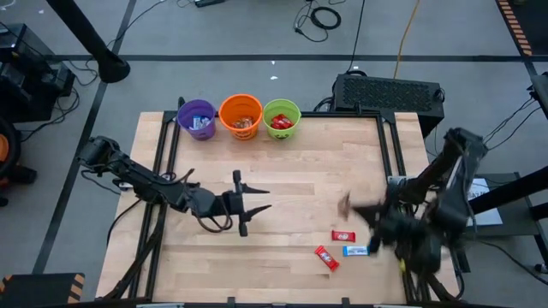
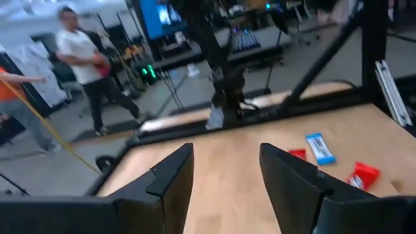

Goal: Sort candy by brand, put in halloween buckets
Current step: Put golden candy into the orange bucket

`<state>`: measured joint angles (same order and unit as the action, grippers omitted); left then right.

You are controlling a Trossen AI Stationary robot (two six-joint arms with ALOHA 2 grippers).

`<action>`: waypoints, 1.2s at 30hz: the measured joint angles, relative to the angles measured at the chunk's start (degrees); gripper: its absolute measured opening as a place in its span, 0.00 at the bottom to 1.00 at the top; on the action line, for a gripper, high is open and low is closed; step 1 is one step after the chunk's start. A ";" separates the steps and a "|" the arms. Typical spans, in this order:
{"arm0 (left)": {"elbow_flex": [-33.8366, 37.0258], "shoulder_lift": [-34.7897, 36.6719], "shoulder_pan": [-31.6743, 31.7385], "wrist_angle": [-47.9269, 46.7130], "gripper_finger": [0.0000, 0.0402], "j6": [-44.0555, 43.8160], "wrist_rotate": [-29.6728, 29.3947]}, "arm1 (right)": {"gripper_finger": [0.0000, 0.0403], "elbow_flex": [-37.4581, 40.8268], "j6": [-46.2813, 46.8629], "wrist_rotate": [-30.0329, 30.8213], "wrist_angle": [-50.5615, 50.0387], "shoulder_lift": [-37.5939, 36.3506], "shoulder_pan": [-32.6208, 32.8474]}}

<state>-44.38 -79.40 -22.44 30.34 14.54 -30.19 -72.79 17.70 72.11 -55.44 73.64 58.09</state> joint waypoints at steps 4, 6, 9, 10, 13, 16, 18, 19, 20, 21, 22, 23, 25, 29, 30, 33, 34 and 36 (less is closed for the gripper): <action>0.00 0.00 -0.02 4.01 0.45 2.76 -1.63 | 0.00 8.04 3.03 12.15 -0.23 -9.08 -4.70; 0.00 0.00 -0.02 5.60 0.45 2.80 -3.08 | 0.00 12.62 10.10 16.07 -0.20 -12.96 -7.61; -0.02 0.00 0.02 6.36 0.45 2.79 -5.56 | 0.00 18.81 23.65 17.70 -0.16 -17.45 -10.68; -0.02 0.00 0.02 6.42 0.45 2.74 -6.11 | 0.00 20.59 28.12 17.56 -0.14 -18.50 -11.27; -0.02 0.00 0.00 6.43 0.45 2.50 -7.42 | 0.00 23.96 39.66 17.42 -0.16 -20.81 -12.59; -0.02 0.00 0.13 6.43 0.45 2.50 -7.82 | 0.00 25.13 46.44 17.08 0.59 -22.23 -13.08; -0.02 0.00 0.44 6.43 0.45 2.50 -7.83 | 0.00 25.22 46.70 16.40 1.50 -22.06 -13.03; -0.01 0.00 0.66 6.43 0.45 2.50 -7.85 | 0.00 25.25 44.99 15.95 1.92 -21.84 -13.00; -0.02 0.00 0.82 6.43 0.45 2.48 -7.83 | 0.00 25.26 42.48 16.01 2.79 -21.50 -13.03; -0.02 0.00 1.00 6.41 0.45 2.48 -7.83 | 0.00 25.26 39.70 16.05 4.06 -21.18 -13.03; -0.02 0.00 1.23 6.41 0.45 2.46 -7.83 | 0.00 25.26 36.48 16.02 5.50 -20.83 -13.03; -0.02 0.00 1.32 6.41 0.45 2.44 -7.83 | 0.00 25.26 32.88 15.88 7.11 -20.51 -13.03; -0.02 0.00 1.47 6.39 0.45 2.39 -7.83 | 0.00 25.26 24.35 14.80 10.74 -19.95 -13.03; -0.02 0.00 1.49 6.37 0.45 2.40 -7.83 | 0.00 25.24 3.68 8.97 17.54 -18.39 -13.03; -0.02 0.00 1.47 6.37 0.45 2.46 -7.83 | 0.00 25.24 -1.89 6.68 18.77 -17.93 -13.03; -0.02 0.00 1.49 6.37 0.45 2.81 -7.83 | 0.00 25.24 -14.65 0.35 20.48 -15.61 -13.01; -0.02 0.00 1.49 6.35 0.45 2.87 -7.83 | 0.00 25.24 -17.38 -1.01 20.93 -14.70 -13.01; -0.02 0.00 1.49 6.35 0.45 4.21 -7.84 | 0.00 25.24 -21.84 -1.94 21.61 -12.69 -13.21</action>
<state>-44.40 -79.40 -20.95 36.69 18.75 -38.03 -47.55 -4.14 70.17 -33.83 60.94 44.88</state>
